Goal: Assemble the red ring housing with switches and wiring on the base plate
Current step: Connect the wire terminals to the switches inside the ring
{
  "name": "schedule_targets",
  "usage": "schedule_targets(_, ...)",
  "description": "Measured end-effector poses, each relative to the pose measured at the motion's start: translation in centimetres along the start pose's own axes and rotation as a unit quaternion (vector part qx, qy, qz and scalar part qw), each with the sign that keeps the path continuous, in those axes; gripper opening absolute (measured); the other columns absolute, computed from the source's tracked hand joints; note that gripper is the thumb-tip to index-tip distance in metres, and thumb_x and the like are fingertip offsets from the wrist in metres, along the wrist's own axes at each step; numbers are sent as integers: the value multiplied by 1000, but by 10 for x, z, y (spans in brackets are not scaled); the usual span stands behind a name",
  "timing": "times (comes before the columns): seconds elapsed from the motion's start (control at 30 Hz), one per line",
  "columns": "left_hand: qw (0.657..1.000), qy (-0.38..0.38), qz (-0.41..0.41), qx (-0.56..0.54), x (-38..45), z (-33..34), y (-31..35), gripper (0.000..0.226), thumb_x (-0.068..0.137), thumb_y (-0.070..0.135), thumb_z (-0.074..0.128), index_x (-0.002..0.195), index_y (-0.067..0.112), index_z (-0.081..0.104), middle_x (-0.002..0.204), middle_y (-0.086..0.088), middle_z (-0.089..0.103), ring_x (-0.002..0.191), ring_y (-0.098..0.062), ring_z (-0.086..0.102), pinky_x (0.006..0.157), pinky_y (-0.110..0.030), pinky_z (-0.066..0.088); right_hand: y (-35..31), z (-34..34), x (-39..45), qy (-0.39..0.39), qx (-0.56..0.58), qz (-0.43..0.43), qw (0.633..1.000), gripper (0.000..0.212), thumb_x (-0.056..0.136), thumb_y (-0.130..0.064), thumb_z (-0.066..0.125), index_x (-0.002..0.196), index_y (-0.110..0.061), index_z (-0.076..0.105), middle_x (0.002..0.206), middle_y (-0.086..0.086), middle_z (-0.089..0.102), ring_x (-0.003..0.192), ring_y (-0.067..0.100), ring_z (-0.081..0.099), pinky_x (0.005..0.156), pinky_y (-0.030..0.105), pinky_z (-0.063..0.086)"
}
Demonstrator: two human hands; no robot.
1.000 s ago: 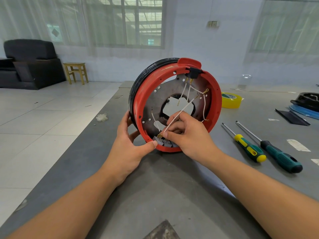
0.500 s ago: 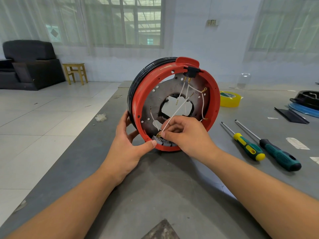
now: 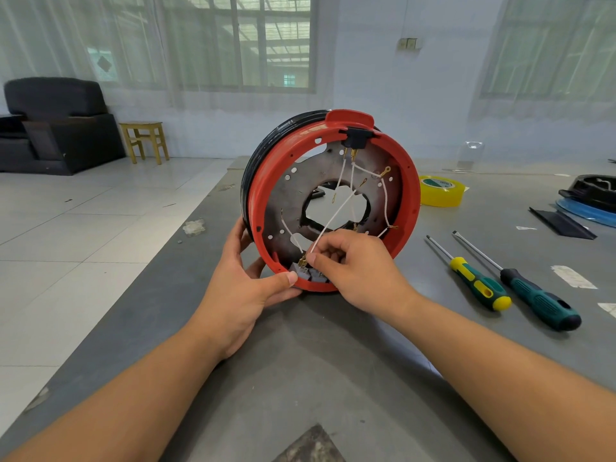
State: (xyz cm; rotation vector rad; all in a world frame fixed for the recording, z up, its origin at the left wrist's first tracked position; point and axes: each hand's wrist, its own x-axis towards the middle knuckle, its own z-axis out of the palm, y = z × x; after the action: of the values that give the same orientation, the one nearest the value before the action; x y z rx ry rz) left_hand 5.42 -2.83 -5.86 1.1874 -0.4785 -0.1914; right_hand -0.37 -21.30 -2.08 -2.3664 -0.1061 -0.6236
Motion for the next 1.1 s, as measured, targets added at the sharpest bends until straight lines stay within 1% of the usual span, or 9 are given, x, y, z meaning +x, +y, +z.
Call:
schedule_targets(0.33, 1000, 6, -2, -23, -2, 2, -1, 102, 76, -22, 78, 147, 44, 49, 142, 10, 62, 119, -32, 71, 81, -52, 65, -3, 3, -1, 5, -60, -25, 998, 13, 97, -27, 68, 88, -20, 75, 78, -12, 58, 70, 7, 56, 63, 11, 38)
schedule_targets(0.5, 1000, 3, -4, -27, -2, 2, 1, 100, 76, -21, 79, 146, 45, 50, 129, 16, 69, 118, -32, 72, 80, -52, 65, -3, 6, -2, 12, -79, -36, 996, 13, 97, -28, 68, 89, -20, 74, 82, -10, 60, 73, 9, 57, 65, 16, 42)
schedule_targets(0.67, 999, 7, -9, -43, -2, 1, 2, 101, 76, -20, 79, 148, 44, 48, 129, 13, 70, 117, -32, 72, 80, -51, 65, 0, 8, -5, 39, -86, -57, 994, 10, 96, -28, 69, 96, -22, 77, 89, -11, 64, 80, 5, 59, 69, 10, 43)
schedule_targets(0.73, 998, 11, -10, -56, -3, 1, 3, 101, 75, -19, 79, 149, 42, 48, 134, 9, 68, 119, -33, 71, 81, -53, 65, 1, 8, -8, 57, -102, -91, 989, 15, 98, -25, 67, 106, -22, 78, 97, -10, 67, 86, 5, 61, 77, 13, 47)
schedule_targets(0.8, 997, 26, -15, -78, -2, 0, 6, 102, 69, -15, 82, 149, 39, 49, 147, 5, 57, 120, -35, 70, 83, -56, 64, 4, 5, -9, 79, -148, -161, 973, 21, 98, -18, 65, 115, -16, 77, 104, -3, 69, 95, 11, 63, 84, 25, 52)
schedule_targets(0.9, 994, 44, -15, -103, 2, -4, 8, 97, 63, -11, 83, 145, 30, 53, 150, 3, 54, 116, -37, 72, 82, -56, 64, 11, -2, -9, 141, -191, -249, 939, 22, 94, -12, 67, 115, -9, 73, 109, 6, 65, 101, 22, 60, 88, 32, 50)
schedule_targets(0.97, 991, 57, -21, -116, 4, -8, 9, 96, 62, -10, 82, 146, 26, 53, 149, 1, 56, 111, -39, 74, 80, -53, 65, 15, -6, -5, 215, -157, -218, 939, 22, 89, -13, 69, 111, -8, 67, 115, 8, 58, 108, 25, 54, 94, 39, 46)
schedule_targets(1.03, 988, 69, -35, -133, 7, -13, 10, 98, 63, -11, 81, 148, 26, 51, 148, 1, 57, 108, -39, 75, 80, -53, 65, 23, -6, -3, 276, -104, -140, 945, 31, 89, -15, 68, 117, -8, 58, 127, 9, 51, 121, 24, 47, 104, 45, 41)
schedule_targets(1.1, 985, 74, -45, -148, 9, -17, 11, 96, 64, -12, 80, 148, 23, 51, 148, -1, 58, 107, -40, 75, 80, -53, 65, 31, -4, -2, 267, -38, -42, 962, 47, 94, -20, 69, 134, -9, 46, 142, 6, 41, 130, 23, 43, 111, 47, 39)
